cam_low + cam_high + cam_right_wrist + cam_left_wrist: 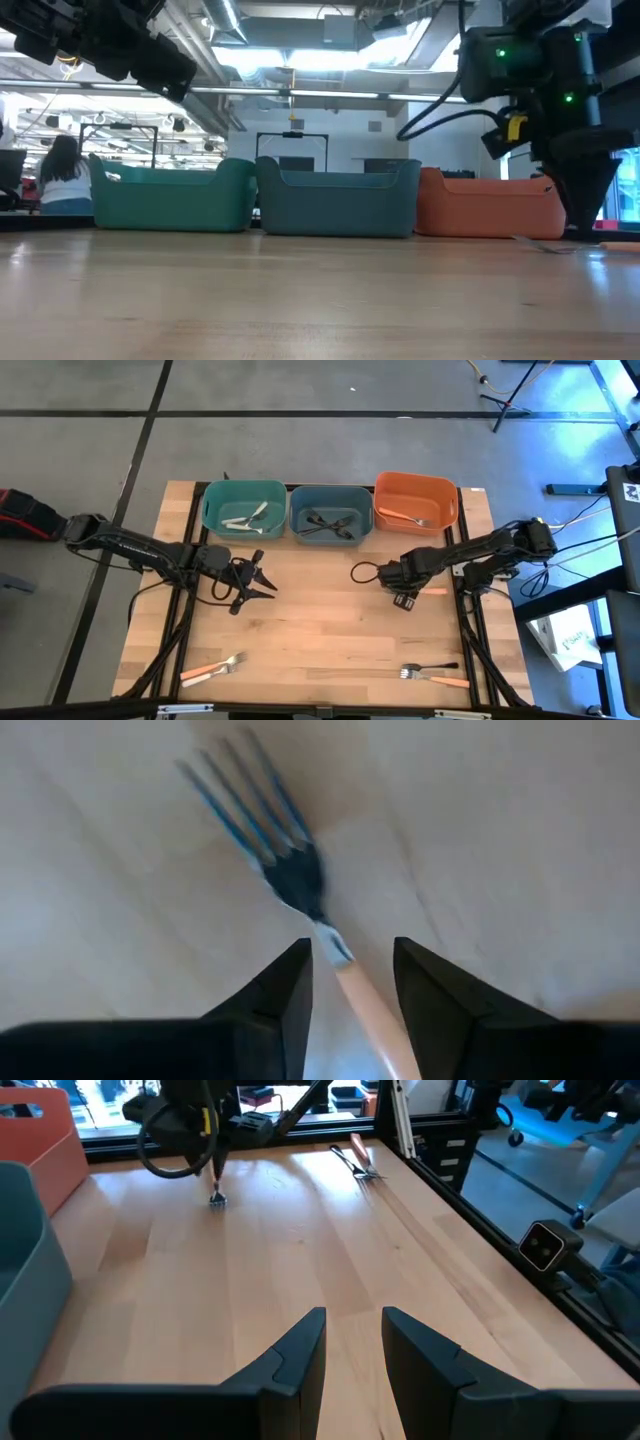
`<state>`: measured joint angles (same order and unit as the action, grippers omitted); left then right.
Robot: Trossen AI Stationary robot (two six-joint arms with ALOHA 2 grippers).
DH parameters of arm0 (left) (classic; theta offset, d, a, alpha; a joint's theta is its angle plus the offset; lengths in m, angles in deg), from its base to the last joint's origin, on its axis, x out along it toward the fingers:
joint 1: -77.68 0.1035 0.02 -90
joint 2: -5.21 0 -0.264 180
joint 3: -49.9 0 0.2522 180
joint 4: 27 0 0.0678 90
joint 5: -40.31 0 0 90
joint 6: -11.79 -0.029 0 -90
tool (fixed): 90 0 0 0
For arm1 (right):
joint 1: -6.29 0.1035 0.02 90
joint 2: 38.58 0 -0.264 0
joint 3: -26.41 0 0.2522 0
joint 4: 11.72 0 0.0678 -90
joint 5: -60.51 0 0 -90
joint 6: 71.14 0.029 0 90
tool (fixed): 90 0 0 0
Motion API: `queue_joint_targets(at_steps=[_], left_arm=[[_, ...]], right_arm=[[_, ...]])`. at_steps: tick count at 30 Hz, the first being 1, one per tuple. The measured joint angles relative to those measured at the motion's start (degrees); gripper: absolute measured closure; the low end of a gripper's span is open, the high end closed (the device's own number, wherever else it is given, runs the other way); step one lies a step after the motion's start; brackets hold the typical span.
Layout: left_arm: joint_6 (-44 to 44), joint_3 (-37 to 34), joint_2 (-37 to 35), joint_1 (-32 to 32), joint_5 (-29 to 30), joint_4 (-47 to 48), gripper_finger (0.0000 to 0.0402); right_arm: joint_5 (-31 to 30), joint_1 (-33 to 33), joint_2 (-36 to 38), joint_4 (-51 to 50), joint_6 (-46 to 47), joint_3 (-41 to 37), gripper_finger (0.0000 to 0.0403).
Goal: Sort silverware by color (type)
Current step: Put the top right orange fork into the orange bin
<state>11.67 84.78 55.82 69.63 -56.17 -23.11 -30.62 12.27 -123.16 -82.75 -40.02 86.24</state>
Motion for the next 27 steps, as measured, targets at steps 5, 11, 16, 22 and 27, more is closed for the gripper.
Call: queue_joint_targets(at_steps=[5, 11, 16, 22, 27], left_arm=[[0.0, 0.0, 0.0, 0.0, 0.0, 0.0, 0.0306], [0.0, 0.0, 0.0, 0.0, 0.0, 0.1, 0.0306], [0.0, 0.0, 0.0, 0.0, 0.0, 0.1, 0.0306], [0.0, 0.0, 0.0, 0.0, 0.0, 0.1, 0.0306], [0.0, 0.0, 0.0, 0.0, 0.0, 0.1, 0.0306]], right_arm=[[0.7, 0.0, 0.0, 3.4, -2.8, -2.7, 0.0272], [2.8, 0.0, 0.0, 7.1, -3.0, -6.0, 0.0272], [3.5, 0.0, 0.2, 8.4, -3.7, -7.4, 0.0303], [3.6, 0.0, 0.2, 9.0, -7.5, -7.6, 0.0386], [3.1, 0.0, 0.1, 9.7, -10.4, -7.5, 0.0387]])
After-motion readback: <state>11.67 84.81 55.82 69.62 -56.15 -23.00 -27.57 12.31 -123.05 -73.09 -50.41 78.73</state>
